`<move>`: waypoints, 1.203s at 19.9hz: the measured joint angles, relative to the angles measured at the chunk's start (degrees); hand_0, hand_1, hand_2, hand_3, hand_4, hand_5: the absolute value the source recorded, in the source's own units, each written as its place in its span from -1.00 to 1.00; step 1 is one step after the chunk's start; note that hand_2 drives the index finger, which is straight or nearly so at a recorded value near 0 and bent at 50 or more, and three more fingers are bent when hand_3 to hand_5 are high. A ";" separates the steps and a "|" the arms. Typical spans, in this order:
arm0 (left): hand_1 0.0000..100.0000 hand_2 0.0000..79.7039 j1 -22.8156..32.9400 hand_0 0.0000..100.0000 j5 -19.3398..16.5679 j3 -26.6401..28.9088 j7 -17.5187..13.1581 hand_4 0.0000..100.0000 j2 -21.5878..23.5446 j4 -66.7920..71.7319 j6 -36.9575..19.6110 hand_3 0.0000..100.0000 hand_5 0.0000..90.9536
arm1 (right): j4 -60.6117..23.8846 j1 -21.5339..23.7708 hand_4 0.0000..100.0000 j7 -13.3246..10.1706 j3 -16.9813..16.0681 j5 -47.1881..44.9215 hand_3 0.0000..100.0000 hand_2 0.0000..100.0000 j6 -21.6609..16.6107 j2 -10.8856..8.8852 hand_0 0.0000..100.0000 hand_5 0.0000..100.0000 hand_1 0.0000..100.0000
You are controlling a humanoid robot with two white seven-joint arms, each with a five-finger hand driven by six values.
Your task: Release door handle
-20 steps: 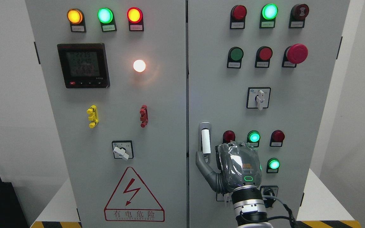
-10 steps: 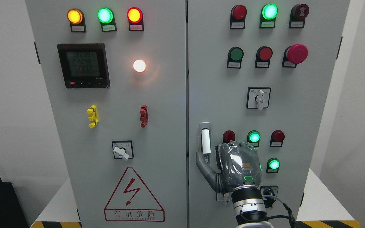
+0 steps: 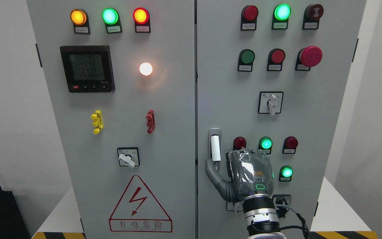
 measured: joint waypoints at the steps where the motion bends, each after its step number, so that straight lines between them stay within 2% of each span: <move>1: -0.22 -1.00 0.00 -0.76 0.00 0.00 0.00 -1.00 0.00 0.00 0.00 -1.00 -1.00 | 0.00 0.02 0.96 -0.05 -0.01 0.02 1.00 0.97 0.00 0.00 -0.15 0.85 -0.90; 24: -0.22 -1.00 0.01 -0.76 0.00 0.00 0.00 -1.00 0.00 0.00 0.04 -1.00 -1.00 | -0.15 0.19 0.96 -0.25 -0.15 0.11 1.00 0.98 1.23 0.06 -0.10 0.85 -0.84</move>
